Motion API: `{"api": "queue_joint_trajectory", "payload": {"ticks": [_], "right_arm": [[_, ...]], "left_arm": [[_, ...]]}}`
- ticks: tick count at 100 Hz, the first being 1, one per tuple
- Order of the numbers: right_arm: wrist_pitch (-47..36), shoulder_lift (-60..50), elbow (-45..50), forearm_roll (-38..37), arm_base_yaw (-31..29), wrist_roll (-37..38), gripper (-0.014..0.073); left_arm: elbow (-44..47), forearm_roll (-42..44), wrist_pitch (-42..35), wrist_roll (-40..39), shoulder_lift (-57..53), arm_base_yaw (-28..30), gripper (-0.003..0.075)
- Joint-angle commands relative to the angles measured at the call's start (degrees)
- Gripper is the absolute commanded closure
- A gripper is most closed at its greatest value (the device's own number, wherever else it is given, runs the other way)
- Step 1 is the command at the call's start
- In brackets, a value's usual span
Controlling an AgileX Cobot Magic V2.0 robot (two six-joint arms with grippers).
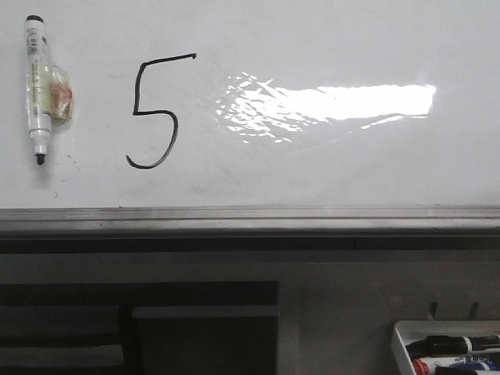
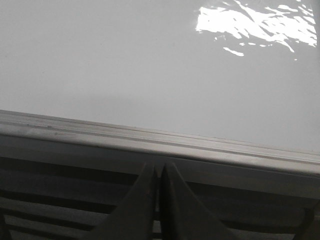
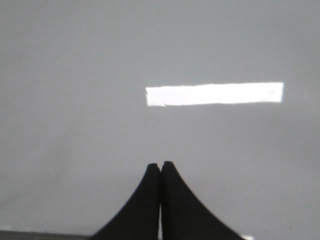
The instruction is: Write number 5 on whiteboard
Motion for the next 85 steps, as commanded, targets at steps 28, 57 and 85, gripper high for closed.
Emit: {"api": "queue_joint_trajectory", "payload": {"ticks": [28, 57, 85], "right_arm": [[14.45, -1.63, 4.01, -2.37, -2.15, 0.01, 0.0655], [16.23, -1.63, 4.01, -2.04, -2.15, 0.01, 0.0655], [16.23, -1.63, 4.01, -2.04, -2.15, 0.01, 0.0655]], "left_arm": [[0.96, -0.94, -3.04, -0.45, -1.58, 0.22, 0.0741], [0.96, -0.94, -3.07, -0.45, -1.58, 0.22, 0.0741], [0.96, -0.94, -3.07, -0.45, -1.58, 0.22, 0.0741]]}}
